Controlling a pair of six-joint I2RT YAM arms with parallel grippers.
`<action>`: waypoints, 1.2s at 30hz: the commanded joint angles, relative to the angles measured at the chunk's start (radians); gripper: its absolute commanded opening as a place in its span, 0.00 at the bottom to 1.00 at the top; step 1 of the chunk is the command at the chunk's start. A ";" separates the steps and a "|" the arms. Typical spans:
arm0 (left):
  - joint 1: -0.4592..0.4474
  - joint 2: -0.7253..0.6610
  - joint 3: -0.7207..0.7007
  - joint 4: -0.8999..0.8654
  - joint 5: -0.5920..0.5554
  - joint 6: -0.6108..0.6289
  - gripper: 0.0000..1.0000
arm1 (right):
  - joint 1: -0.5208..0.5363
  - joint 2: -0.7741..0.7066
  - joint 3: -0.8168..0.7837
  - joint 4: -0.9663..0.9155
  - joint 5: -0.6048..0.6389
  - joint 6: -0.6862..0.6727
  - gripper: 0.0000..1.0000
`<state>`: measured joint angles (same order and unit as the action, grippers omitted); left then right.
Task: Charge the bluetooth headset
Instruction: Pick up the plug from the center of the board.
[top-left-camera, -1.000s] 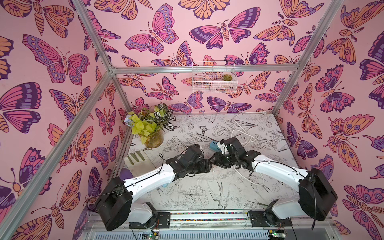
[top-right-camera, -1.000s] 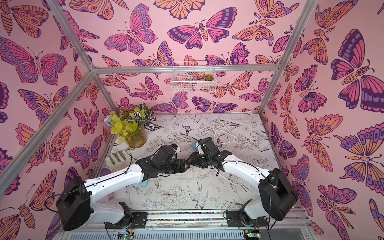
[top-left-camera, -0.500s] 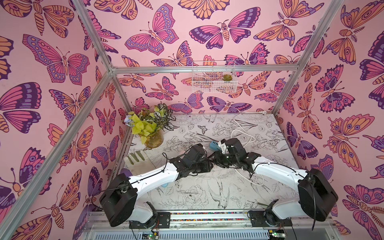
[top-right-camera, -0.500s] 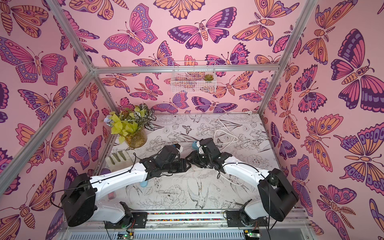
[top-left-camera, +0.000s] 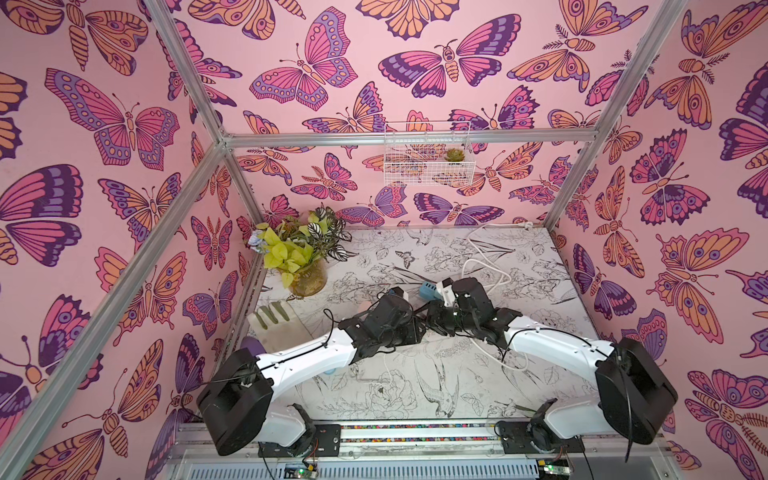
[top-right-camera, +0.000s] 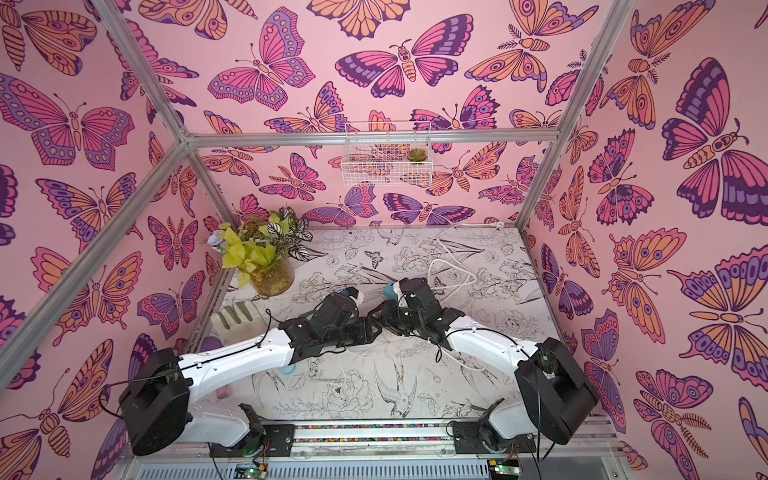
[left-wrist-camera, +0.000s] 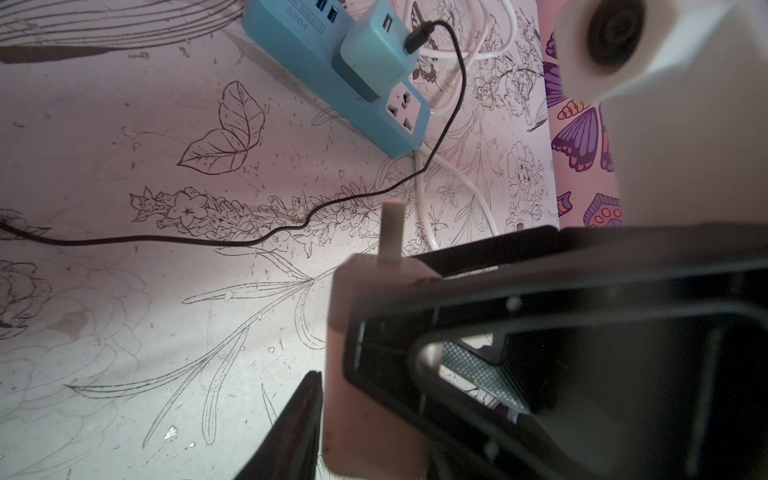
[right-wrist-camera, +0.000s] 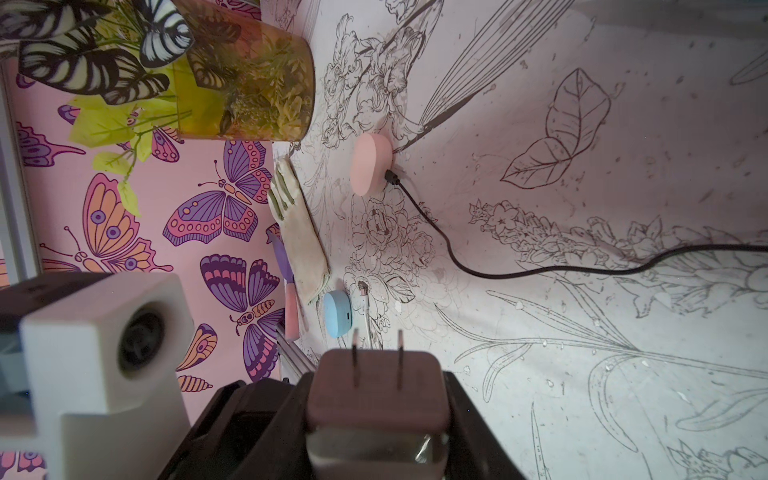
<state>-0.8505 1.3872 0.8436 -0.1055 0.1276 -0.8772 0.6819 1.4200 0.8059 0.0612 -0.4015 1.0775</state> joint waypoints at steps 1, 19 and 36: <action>0.001 -0.043 -0.018 0.078 -0.040 -0.012 0.43 | 0.023 -0.030 -0.004 -0.019 -0.038 -0.012 0.23; 0.001 -0.125 -0.032 0.087 -0.053 -0.009 0.43 | 0.051 -0.033 0.009 -0.010 -0.048 -0.013 0.23; 0.001 -0.156 -0.081 0.154 -0.068 -0.007 0.21 | 0.052 -0.025 -0.001 0.021 -0.094 -0.019 0.33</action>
<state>-0.8520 1.2510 0.7712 -0.0620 0.0837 -0.8799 0.7078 1.3933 0.8059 0.0757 -0.4061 1.0702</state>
